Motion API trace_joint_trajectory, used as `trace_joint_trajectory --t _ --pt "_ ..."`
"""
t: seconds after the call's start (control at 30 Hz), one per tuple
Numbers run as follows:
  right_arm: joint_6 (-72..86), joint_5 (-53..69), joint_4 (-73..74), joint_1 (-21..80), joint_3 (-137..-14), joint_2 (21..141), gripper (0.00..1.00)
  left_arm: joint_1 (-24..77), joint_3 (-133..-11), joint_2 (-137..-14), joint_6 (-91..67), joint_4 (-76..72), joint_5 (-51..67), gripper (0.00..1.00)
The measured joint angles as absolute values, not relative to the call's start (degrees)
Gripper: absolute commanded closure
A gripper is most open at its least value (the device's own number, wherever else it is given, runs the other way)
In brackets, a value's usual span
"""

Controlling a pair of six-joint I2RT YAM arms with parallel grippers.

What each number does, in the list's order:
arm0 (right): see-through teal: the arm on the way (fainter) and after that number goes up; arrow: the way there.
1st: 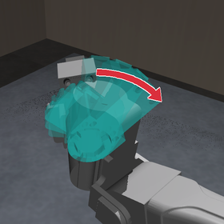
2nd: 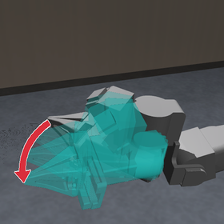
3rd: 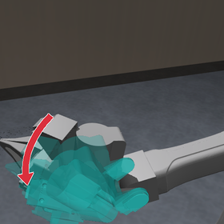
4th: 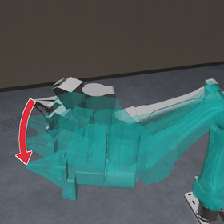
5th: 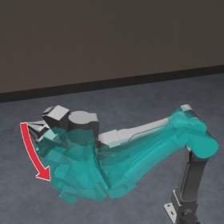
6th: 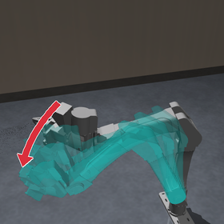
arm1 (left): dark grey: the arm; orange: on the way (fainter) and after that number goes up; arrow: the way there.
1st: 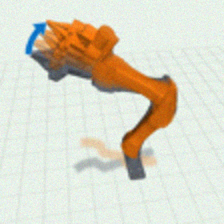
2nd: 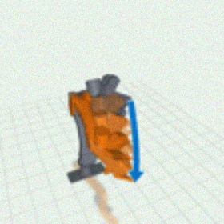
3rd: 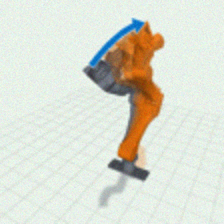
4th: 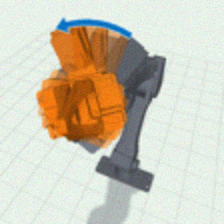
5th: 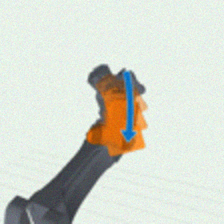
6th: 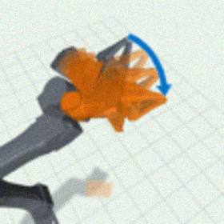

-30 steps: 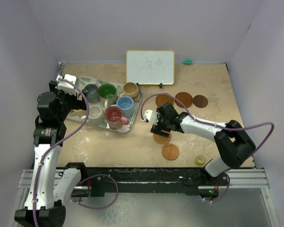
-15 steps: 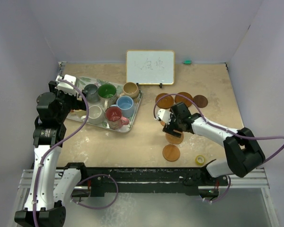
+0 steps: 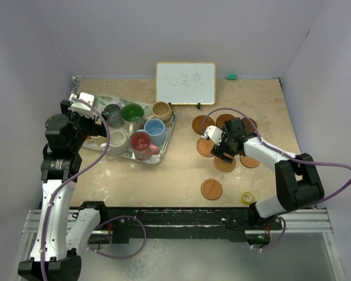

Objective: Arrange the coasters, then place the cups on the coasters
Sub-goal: Move the cup to the center of the board.

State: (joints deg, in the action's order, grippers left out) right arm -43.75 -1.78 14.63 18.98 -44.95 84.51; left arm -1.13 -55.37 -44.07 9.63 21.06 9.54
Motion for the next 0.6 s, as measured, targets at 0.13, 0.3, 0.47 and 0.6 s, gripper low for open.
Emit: trace_joint_trajectory --t 0.13,0.3,0.47,0.6 --pt "-44.6 -1.8 14.8 16.5 -46.7 86.3 0.14 -1.1 -55.4 -44.0 9.6 21.1 9.6 0.05" --pt "-45.4 -2.0 15.0 14.2 -48.6 88.2 0.14 -1.1 -55.4 -43.8 9.6 21.1 9.6 0.05" --pt "-45.3 -2.4 15.2 12.1 -50.7 90.2 0.14 -1.1 -55.4 -43.8 9.6 21.1 9.7 0.05" --pt "-44.7 -3.6 15.2 11.0 -52.7 92.2 0.14 -1.1 -55.4 -43.9 9.6 21.1 9.7 0.05"
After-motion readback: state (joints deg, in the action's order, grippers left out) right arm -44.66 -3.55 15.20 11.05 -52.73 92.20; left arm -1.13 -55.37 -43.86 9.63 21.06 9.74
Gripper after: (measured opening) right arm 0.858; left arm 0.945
